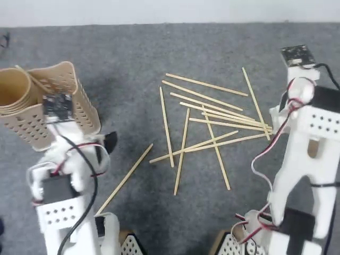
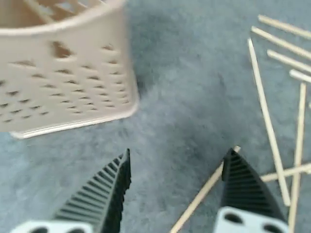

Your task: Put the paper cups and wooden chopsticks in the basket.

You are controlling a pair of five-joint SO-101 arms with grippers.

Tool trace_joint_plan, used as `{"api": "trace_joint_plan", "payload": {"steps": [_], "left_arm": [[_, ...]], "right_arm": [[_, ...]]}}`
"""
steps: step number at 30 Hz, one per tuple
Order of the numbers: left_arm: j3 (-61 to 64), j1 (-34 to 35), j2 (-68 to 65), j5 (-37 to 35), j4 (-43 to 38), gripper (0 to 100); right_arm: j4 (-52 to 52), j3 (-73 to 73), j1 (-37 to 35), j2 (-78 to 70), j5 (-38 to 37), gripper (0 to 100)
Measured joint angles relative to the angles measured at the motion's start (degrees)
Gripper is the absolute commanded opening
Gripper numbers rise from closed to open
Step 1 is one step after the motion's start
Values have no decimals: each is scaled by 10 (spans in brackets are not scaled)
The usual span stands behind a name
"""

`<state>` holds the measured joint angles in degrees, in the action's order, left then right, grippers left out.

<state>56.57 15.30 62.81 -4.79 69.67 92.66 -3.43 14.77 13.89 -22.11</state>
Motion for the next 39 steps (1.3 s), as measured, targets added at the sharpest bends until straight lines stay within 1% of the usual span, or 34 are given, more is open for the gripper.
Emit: {"api": "trace_joint_plan", "payload": {"steps": [4, 6, 9, 14, 18, 22, 25, 31, 35, 39], "left_arm": [[30, -40, -22, 0, -39, 290], [54, -56, -40, 0, -66, 290], [91, -62, -59, 0, -103, 290], [142, -67, -68, 0, -142, 290], [149, -66, -68, 0, -151, 290], [149, -65, -68, 0, -151, 290], [152, -65, -68, 0, -155, 290], [183, -65, -68, 0, -194, 290], [184, -66, -68, 0, -200, 290], [184, -66, -68, 0, -201, 290]], "right_arm": [[-4, 12, 2, -19, -1, 237], [-7, 18, 7, -27, -3, 240], [-19, 24, 23, -44, -3, 220], [-46, 25, 37, -93, -4, 188], [-65, 25, 37, -135, -23, 105], [-89, 32, 37, -162, -25, 7], [-112, 46, 36, -185, -25, 10], [-125, 72, 34, -252, -25, 6], [-125, 76, 55, -265, -27, 6], [-125, 77, 86, -280, -66, 6]]}}
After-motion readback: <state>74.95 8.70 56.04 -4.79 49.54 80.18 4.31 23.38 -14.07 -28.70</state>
